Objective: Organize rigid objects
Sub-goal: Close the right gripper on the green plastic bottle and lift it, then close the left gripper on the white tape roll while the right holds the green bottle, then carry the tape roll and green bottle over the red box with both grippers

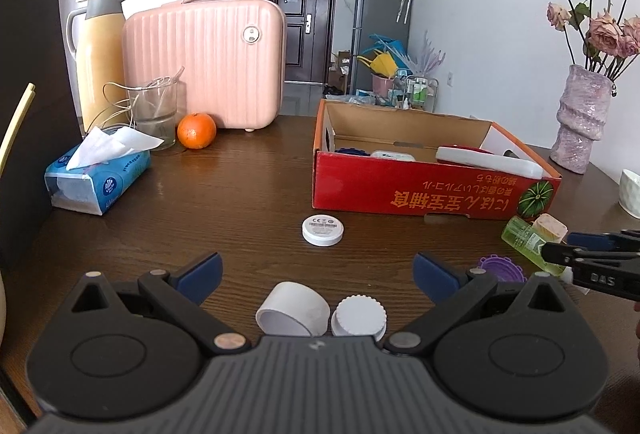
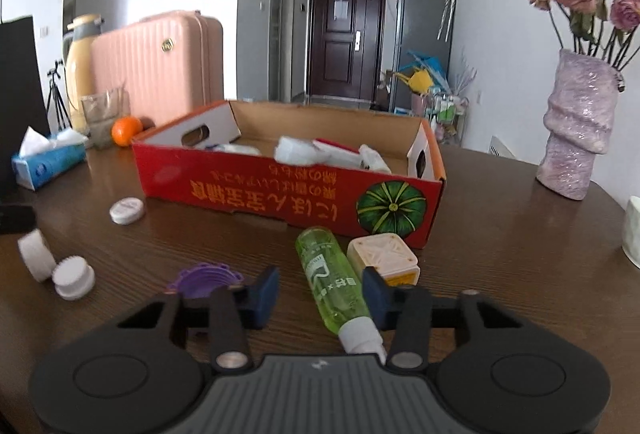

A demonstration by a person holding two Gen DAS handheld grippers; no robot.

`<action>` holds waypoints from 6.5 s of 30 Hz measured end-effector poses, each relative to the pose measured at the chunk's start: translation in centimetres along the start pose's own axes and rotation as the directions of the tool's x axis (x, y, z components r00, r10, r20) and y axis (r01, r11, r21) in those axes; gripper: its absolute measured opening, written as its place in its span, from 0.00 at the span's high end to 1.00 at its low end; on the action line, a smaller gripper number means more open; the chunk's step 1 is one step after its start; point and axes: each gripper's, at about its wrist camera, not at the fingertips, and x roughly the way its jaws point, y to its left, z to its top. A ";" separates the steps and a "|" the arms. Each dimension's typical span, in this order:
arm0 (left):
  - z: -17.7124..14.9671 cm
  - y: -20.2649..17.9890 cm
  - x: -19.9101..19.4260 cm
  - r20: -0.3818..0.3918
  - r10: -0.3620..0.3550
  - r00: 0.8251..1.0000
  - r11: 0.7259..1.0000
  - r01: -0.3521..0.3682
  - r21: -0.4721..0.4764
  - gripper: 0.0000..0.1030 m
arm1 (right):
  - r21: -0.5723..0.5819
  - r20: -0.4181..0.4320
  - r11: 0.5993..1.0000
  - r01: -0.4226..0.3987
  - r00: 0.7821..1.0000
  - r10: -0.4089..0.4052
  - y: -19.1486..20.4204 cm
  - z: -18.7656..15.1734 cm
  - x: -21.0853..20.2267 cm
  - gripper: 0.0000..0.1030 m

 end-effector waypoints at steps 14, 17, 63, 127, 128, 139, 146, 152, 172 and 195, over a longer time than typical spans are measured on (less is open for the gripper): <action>0.0 0.4 0.7 -0.035 -0.001 0.999 1.000 0.000 -0.010 0.00 | 0.023 -0.118 1.000 -0.016 0.993 0.018 -0.5 0.7 4.6 0.70; 0.0 0.4 0.7 -0.035 0.001 0.999 1.000 -0.001 -0.010 0.00 | 0.037 -0.115 0.999 -0.008 0.993 0.012 -0.6 0.6 4.6 0.70; -1.2 3.3 2.4 -0.106 0.001 0.994 1.000 0.000 0.004 0.00 | 0.169 0.128 0.985 -0.041 0.992 0.019 0.4 -2.7 -5.8 0.71; 3.0 -1.0 0.9 0.063 -0.037 0.997 0.999 0.037 0.003 0.57 | 0.165 0.235 0.986 -0.022 0.972 -0.018 -1.1 1.5 -6.9 0.71; 3.2 -1.3 0.9 0.068 -0.039 0.997 0.999 0.039 0.002 0.57 | 0.164 0.240 0.986 -0.022 0.971 -0.019 -1.1 1.8 -6.8 0.71; 6.6 -4.2 2.2 0.122 -0.054 0.991 0.998 0.058 -0.031 0.57 | 0.198 0.268 0.980 -0.024 0.963 -0.031 -1.5 5.2 -4.2 0.71; 8.4 -5.7 3.2 0.158 -0.058 0.986 0.997 0.066 -0.046 0.57 | 0.198 0.265 0.980 -0.029 0.964 -0.025 -2.0 6.8 -2.4 0.71; 9.7 -6.9 4.5 0.172 -0.048 0.984 0.997 0.057 -0.050 0.57 | 0.178 0.273 0.984 -0.009 0.961 -0.040 -2.0 7.7 -1.4 0.71; 12.2 -7.5 9.8 0.135 -0.017 0.991 0.997 0.028 -0.078 0.57 | 0.184 0.252 0.983 -0.017 0.967 -0.030 -2.9 10.1 3.2 0.71; 13.4 -8.7 14.7 0.091 0.000 0.996 0.999 0.003 -0.032 0.57 | 0.164 0.214 0.986 -0.012 0.977 -0.024 -3.5 12.0 7.9 0.71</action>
